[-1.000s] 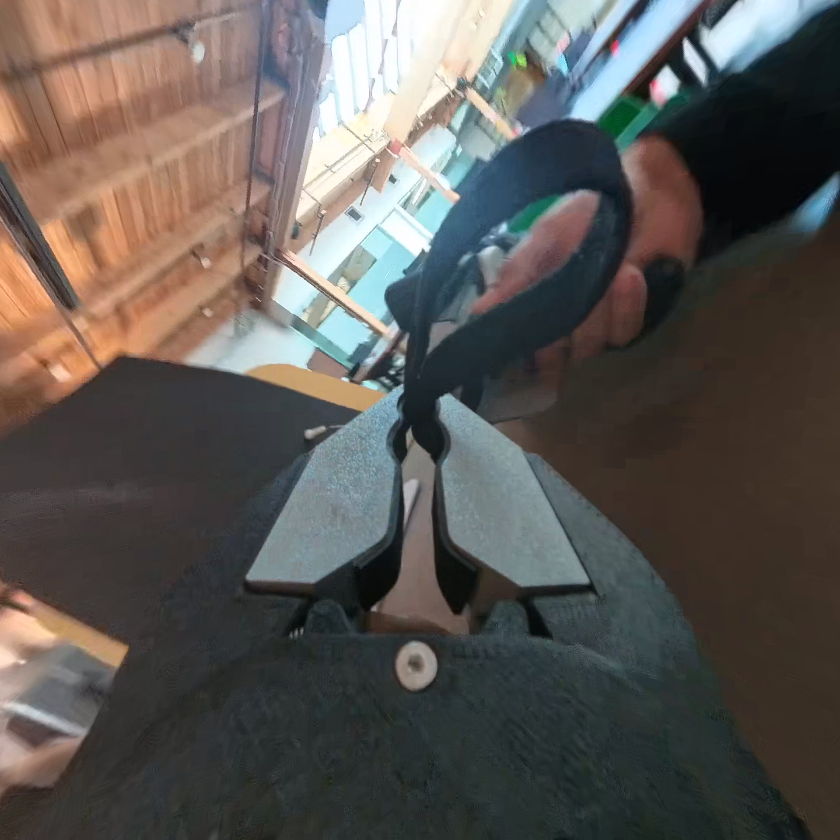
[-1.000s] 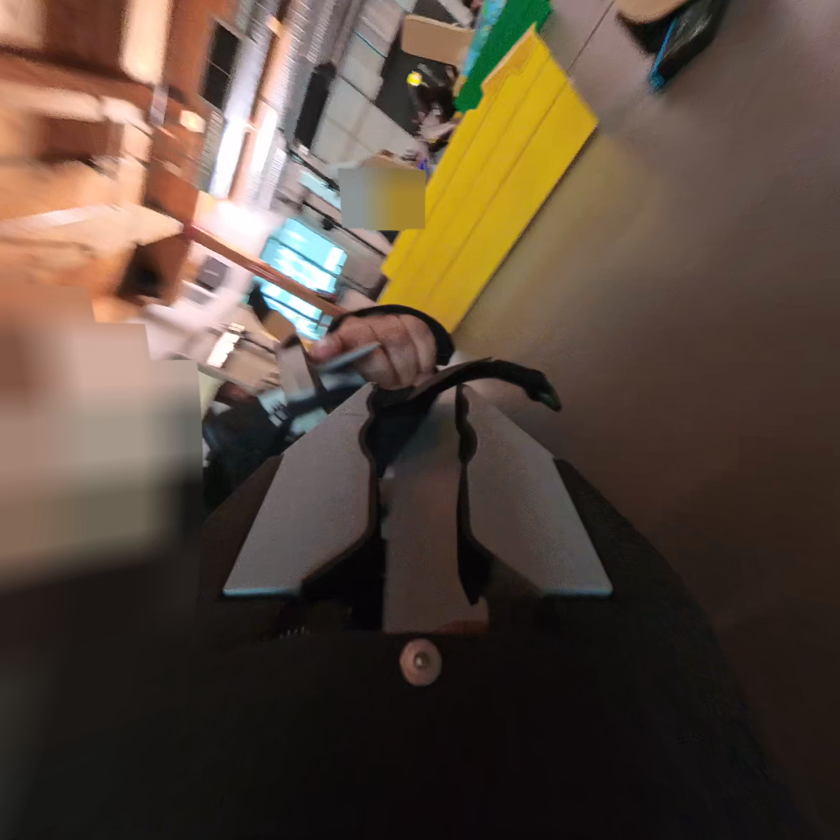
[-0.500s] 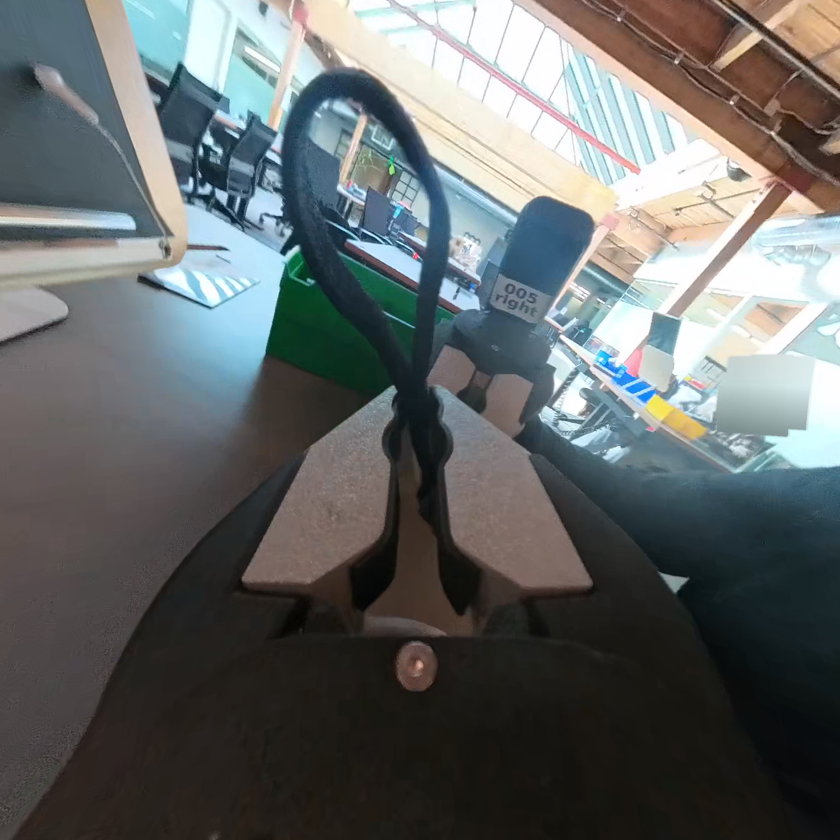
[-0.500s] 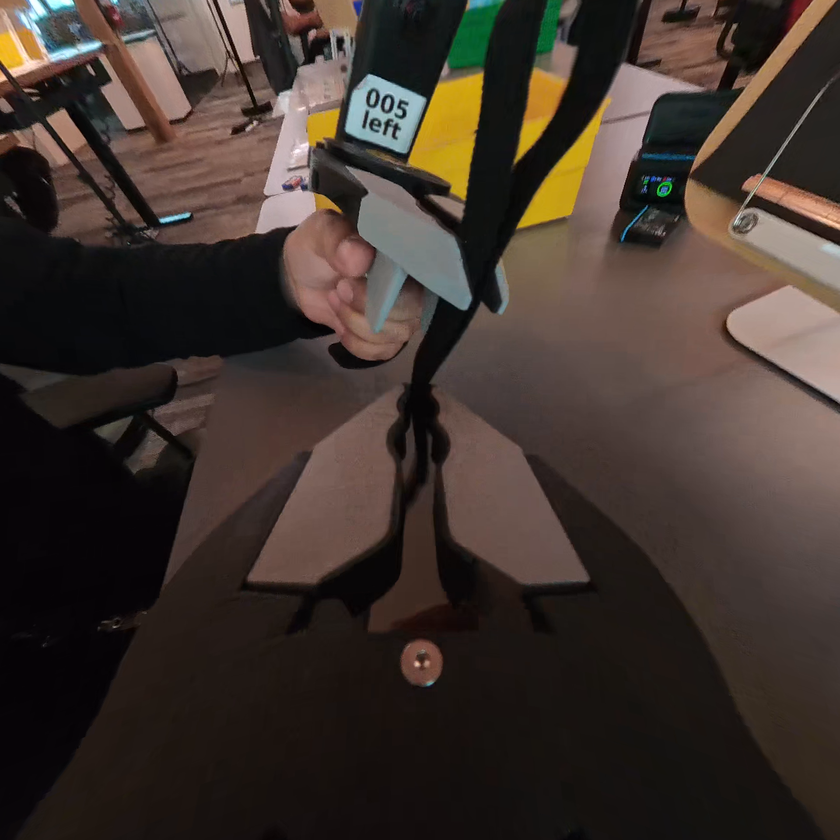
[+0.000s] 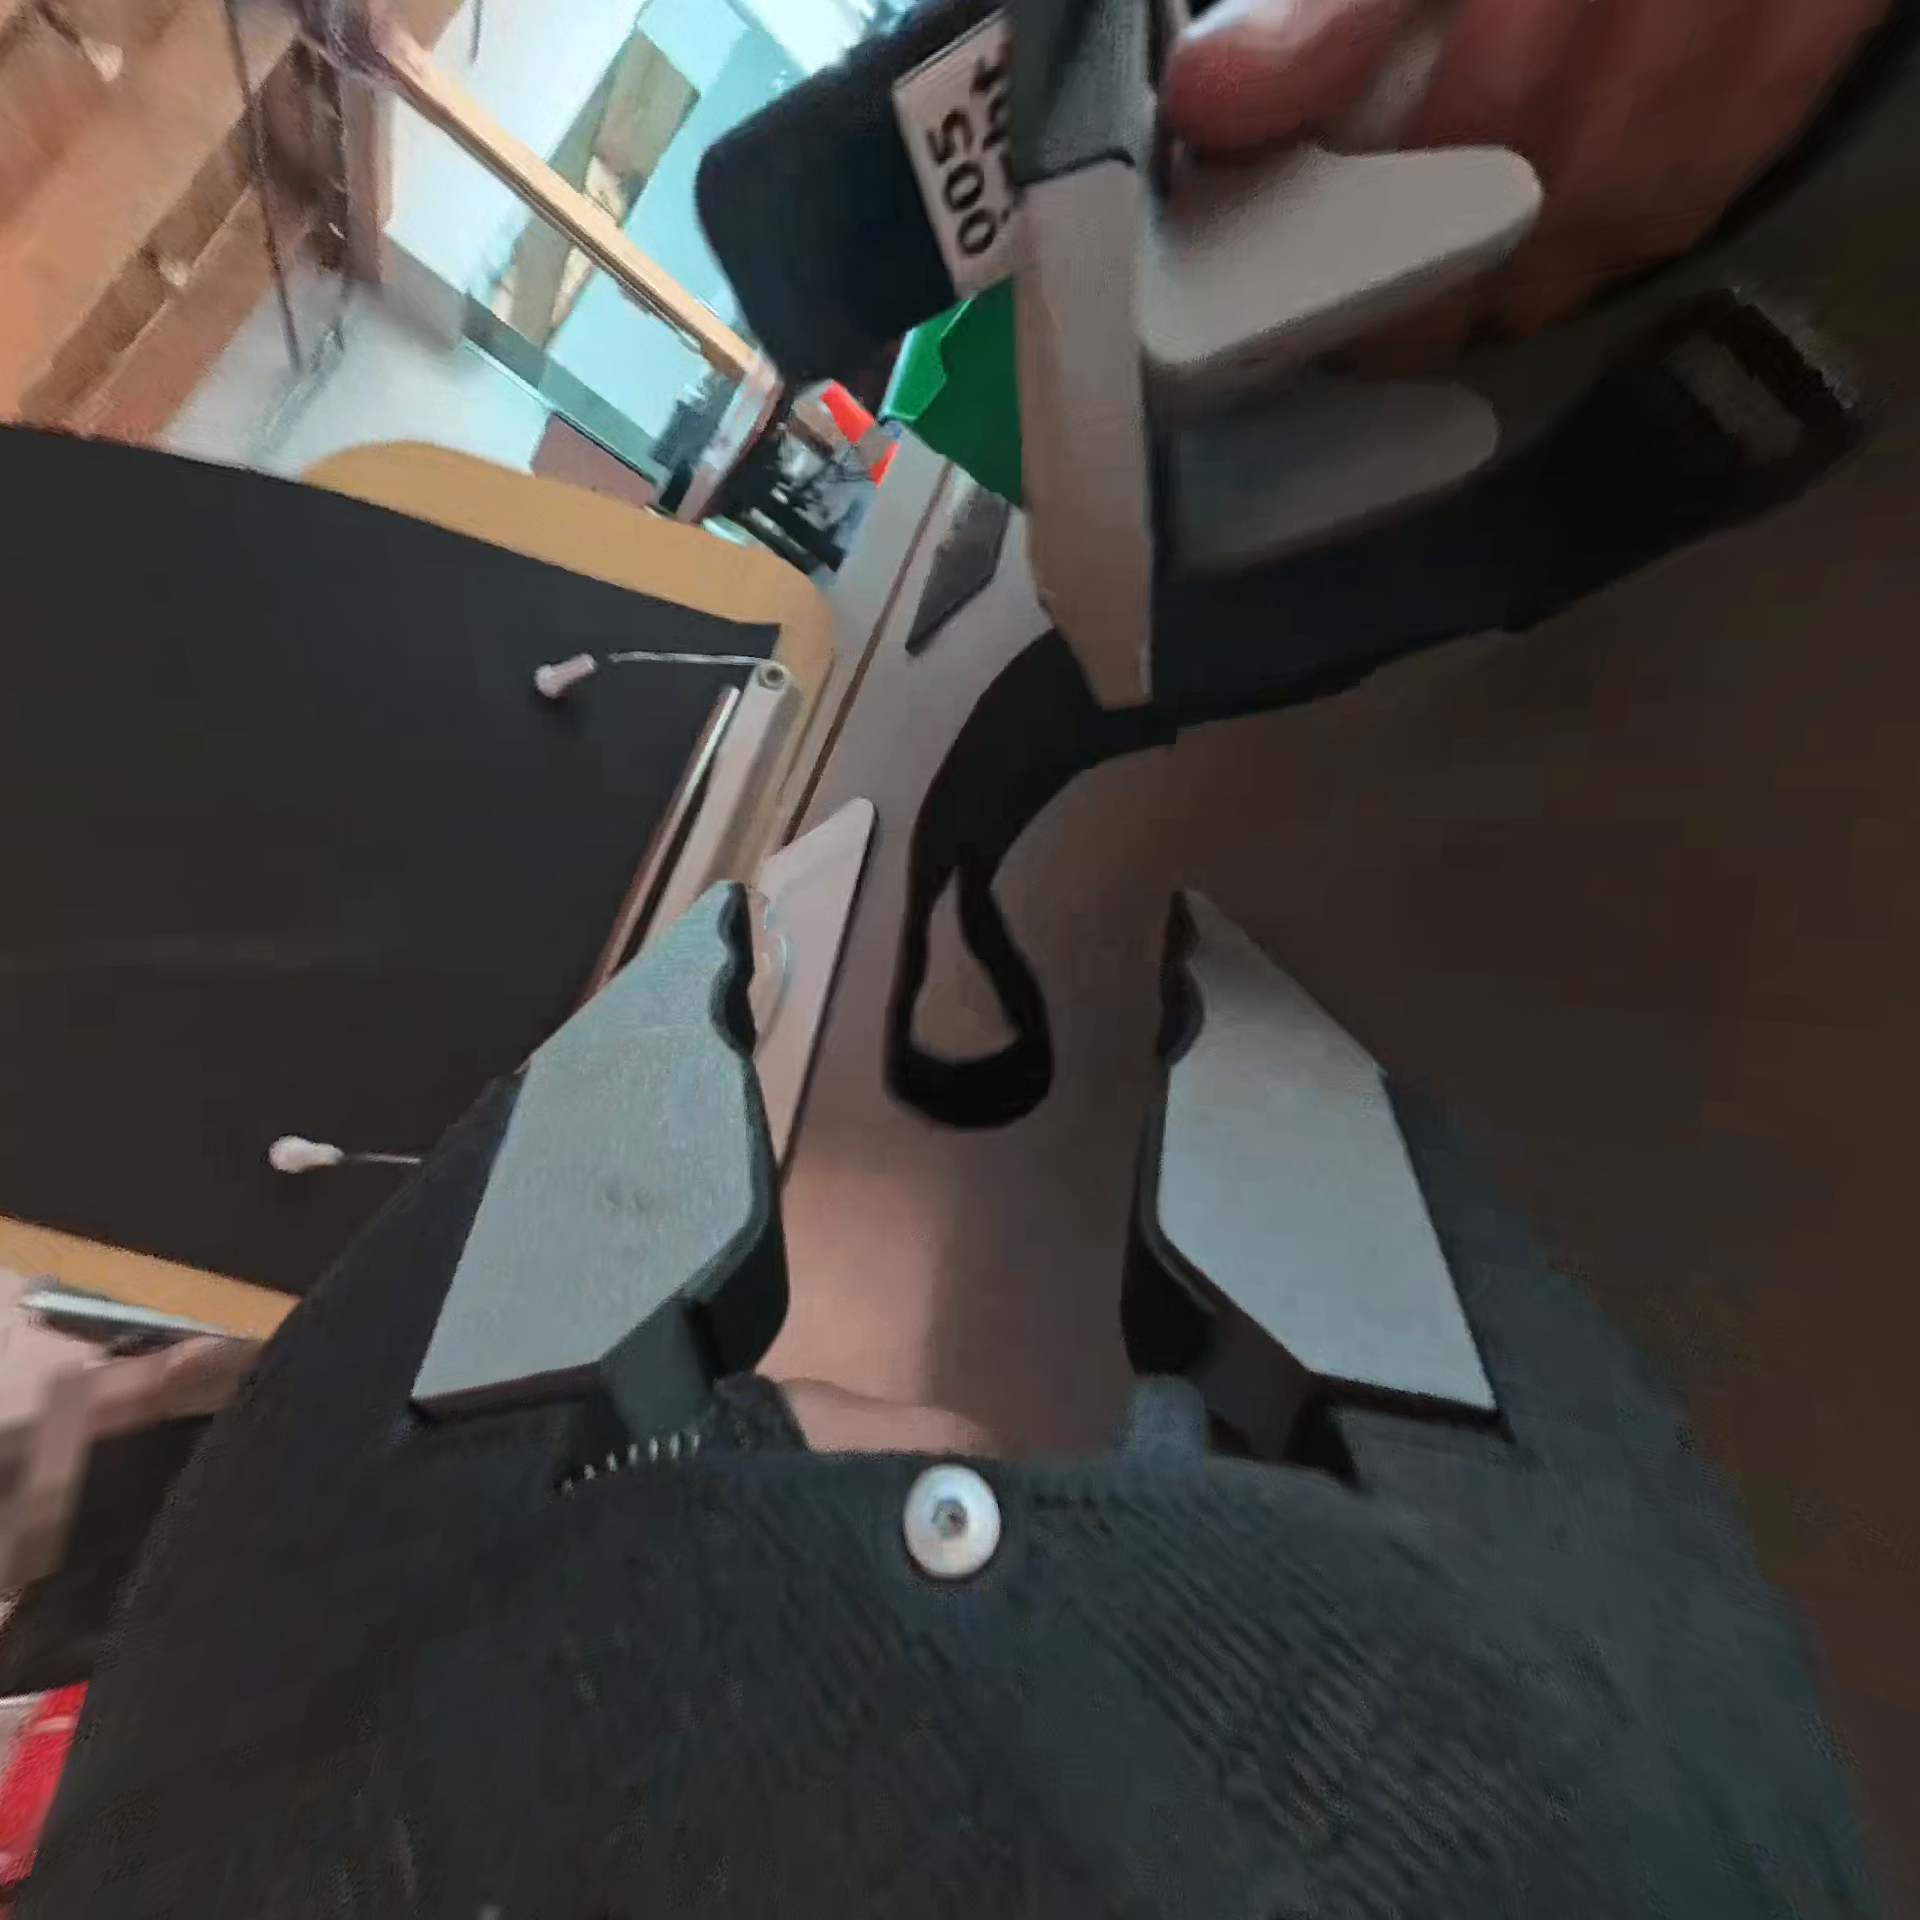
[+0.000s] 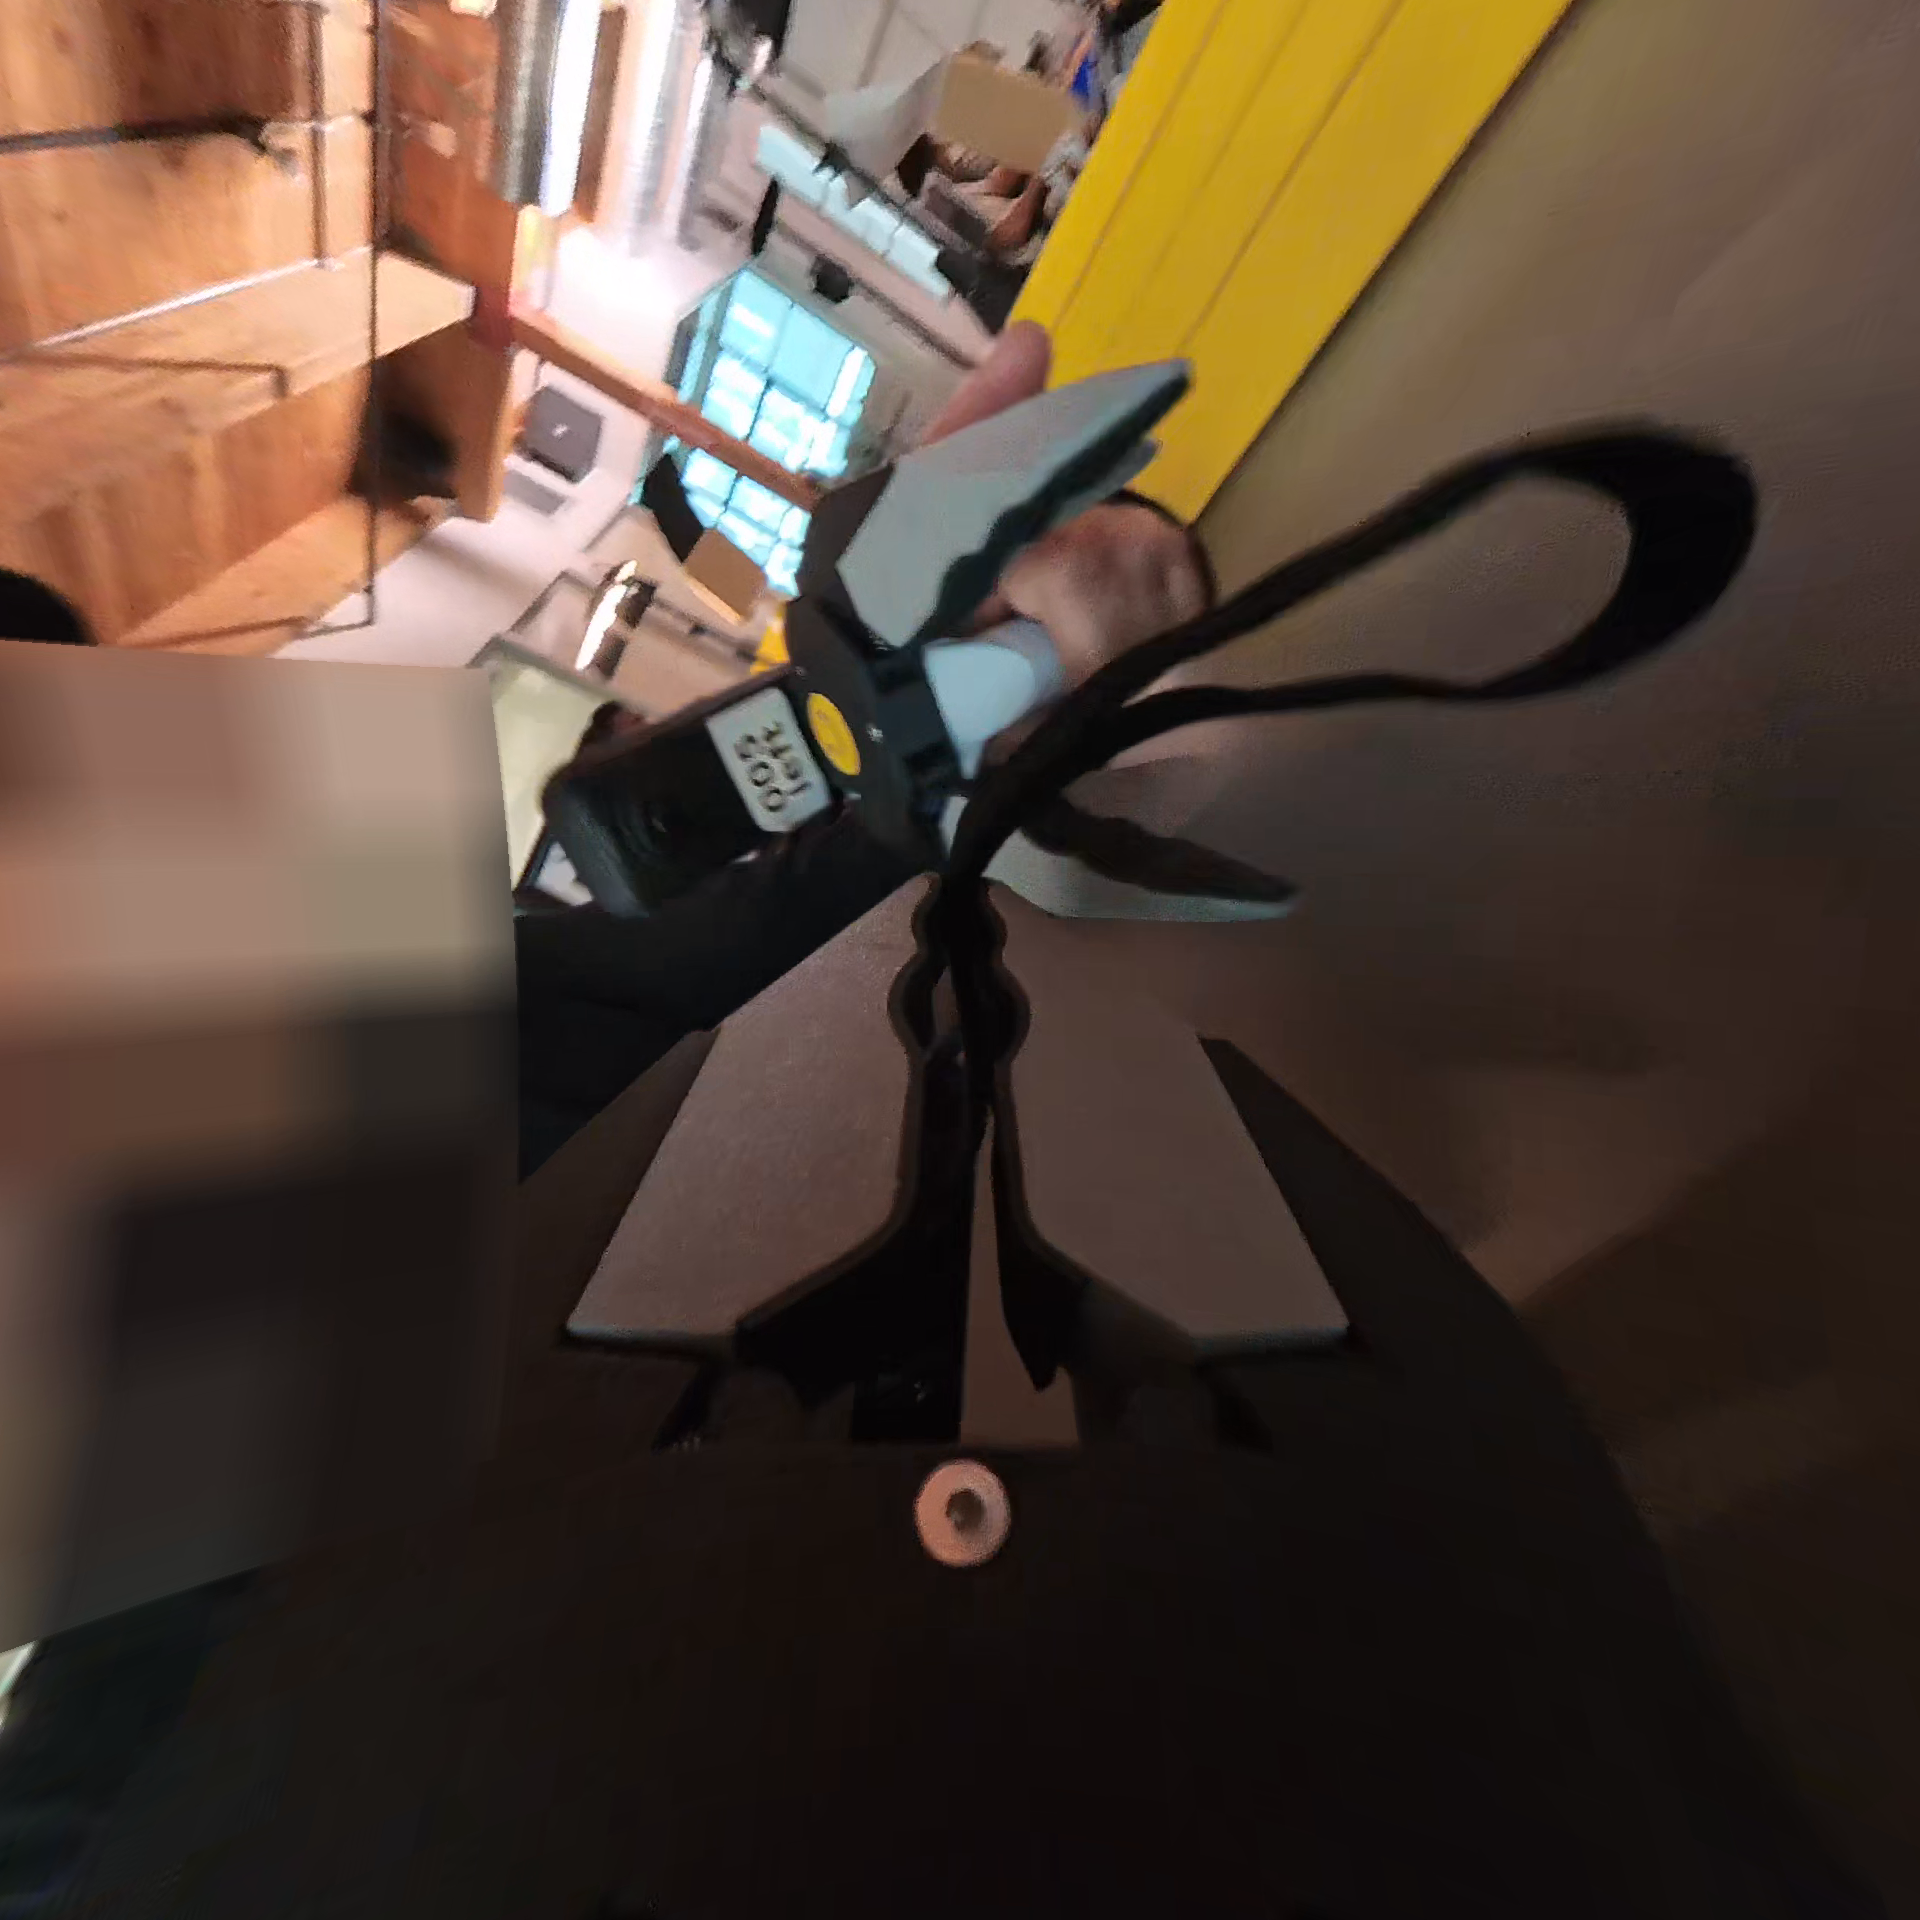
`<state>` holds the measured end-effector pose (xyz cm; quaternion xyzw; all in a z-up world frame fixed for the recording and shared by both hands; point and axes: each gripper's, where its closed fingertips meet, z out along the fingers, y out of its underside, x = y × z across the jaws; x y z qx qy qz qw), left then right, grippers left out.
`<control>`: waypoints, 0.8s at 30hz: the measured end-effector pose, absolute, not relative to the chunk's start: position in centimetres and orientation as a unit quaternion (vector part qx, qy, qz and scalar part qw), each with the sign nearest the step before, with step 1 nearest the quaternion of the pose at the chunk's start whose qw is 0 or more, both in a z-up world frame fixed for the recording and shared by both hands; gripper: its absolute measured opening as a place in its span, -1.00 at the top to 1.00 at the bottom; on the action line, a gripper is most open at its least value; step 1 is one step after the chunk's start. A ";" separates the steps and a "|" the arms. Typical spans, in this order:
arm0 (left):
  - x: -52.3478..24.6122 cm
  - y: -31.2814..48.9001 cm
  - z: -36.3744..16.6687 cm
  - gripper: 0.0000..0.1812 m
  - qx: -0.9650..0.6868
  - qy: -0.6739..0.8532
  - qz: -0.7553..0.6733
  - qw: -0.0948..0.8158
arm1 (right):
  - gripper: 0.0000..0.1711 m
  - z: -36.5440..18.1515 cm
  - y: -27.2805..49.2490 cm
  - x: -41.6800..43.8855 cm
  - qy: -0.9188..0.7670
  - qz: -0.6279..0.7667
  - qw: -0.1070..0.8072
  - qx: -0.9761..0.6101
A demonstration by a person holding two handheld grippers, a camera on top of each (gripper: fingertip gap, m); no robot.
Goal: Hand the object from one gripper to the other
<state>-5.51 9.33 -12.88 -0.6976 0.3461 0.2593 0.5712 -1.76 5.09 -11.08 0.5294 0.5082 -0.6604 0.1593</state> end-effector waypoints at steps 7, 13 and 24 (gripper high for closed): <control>-4.7 9.3 -10.3 1.00 -0.728 0.222 0.067 0.645 | 0.43 -9.6 5.9 -1.8 0.570 -0.660 0.039 0.488; -4.3 8.6 -10.6 1.00 -0.750 0.088 -0.279 0.593 | 0.28 -8.3 8.0 -2.6 0.596 -0.652 -0.126 0.452; 0.1 7.7 -12.3 0.63 -0.765 0.168 -0.305 0.541 | 0.98 -7.6 5.0 -4.1 0.661 -0.565 -0.284 0.404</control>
